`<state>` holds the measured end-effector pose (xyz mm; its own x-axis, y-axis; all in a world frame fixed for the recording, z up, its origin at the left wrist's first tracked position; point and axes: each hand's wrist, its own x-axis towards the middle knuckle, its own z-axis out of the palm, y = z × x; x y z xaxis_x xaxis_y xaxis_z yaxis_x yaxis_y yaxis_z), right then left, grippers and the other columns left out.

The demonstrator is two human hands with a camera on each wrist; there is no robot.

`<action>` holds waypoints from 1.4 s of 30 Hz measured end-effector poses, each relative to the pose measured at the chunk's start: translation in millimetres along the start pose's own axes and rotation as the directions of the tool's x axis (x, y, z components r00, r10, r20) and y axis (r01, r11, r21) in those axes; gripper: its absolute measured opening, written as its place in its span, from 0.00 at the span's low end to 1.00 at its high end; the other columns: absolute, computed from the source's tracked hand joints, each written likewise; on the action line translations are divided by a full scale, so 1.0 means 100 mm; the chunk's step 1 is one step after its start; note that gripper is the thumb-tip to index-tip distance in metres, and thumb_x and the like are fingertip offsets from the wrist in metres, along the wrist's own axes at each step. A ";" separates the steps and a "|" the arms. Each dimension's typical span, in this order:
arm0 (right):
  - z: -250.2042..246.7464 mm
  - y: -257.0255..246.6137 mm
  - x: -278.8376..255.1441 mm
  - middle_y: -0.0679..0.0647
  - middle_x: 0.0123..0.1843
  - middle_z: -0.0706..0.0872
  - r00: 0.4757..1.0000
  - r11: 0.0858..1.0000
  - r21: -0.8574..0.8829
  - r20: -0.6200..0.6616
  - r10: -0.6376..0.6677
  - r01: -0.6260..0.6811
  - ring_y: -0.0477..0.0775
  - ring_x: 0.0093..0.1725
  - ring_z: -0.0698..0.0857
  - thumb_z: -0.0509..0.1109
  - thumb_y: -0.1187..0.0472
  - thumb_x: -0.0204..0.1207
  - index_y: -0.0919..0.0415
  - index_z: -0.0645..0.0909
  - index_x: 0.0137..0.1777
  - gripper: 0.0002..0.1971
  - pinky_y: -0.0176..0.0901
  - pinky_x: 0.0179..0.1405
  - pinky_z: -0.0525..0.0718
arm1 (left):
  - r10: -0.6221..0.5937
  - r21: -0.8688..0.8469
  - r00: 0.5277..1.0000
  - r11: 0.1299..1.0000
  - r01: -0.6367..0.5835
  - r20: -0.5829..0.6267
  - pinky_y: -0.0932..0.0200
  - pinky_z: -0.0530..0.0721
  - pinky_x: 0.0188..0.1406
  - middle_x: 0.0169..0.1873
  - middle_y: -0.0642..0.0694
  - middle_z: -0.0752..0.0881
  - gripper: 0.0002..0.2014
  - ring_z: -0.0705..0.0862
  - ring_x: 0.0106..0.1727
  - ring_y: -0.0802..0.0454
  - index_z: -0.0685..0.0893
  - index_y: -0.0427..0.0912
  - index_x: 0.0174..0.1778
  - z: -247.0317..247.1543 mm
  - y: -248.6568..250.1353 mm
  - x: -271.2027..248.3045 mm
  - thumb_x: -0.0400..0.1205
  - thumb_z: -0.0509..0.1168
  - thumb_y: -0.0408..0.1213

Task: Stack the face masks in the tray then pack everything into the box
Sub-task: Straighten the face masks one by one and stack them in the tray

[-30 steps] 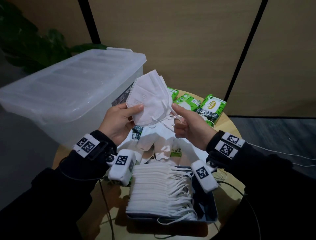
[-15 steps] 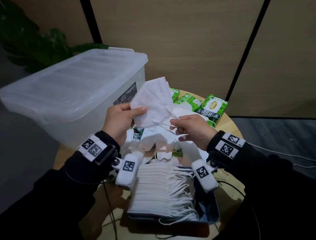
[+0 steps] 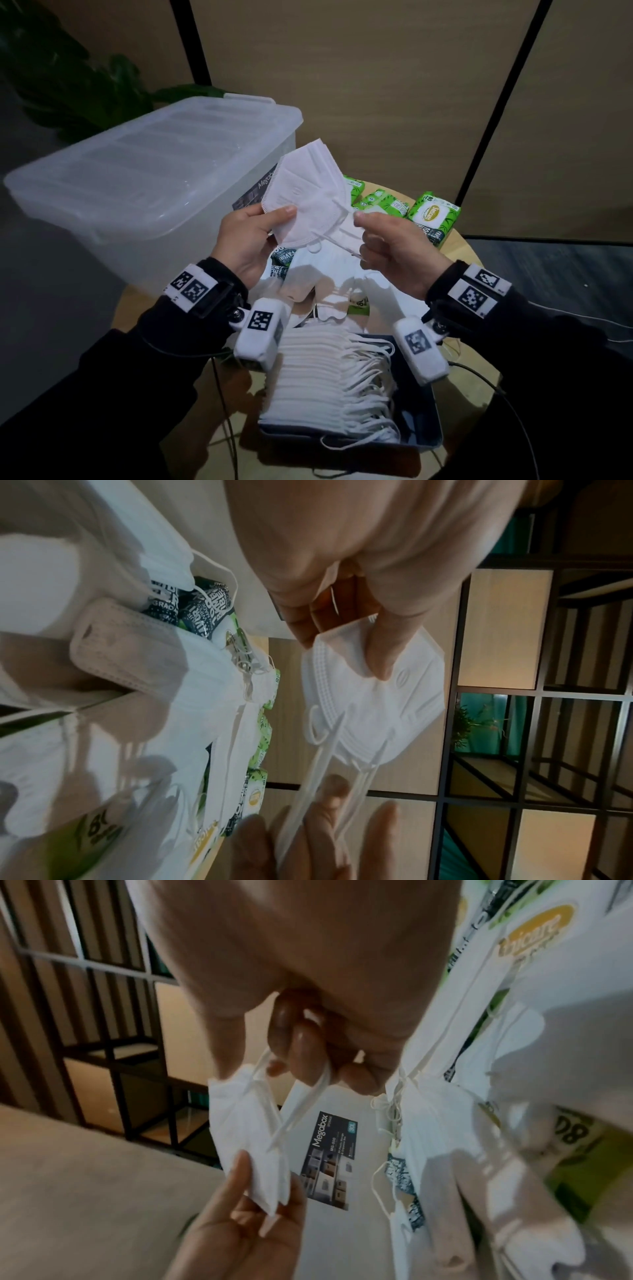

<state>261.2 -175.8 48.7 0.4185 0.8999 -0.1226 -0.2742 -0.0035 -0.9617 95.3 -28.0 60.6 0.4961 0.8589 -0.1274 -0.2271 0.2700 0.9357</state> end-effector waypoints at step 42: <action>0.10 0.07 -0.03 0.52 0.32 0.78 0.998 0.992 0.126 0.061 -0.022 0.014 0.48 0.27 0.75 0.76 0.61 0.77 0.61 0.82 0.50 0.06 0.39 0.21 0.76 | 0.109 0.121 0.971 0.983 -0.137 0.214 0.50 0.91 0.52 0.53 0.35 0.93 0.11 0.92 0.51 0.42 0.91 0.30 0.57 0.13 -0.09 -0.20 0.80 0.74 0.27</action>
<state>249.1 -174.5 44.5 0.3712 0.9245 -0.0865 -0.3748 0.0639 -0.9249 98.2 -53.0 58.5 0.6364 0.7699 0.0489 -0.1901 0.0951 0.9771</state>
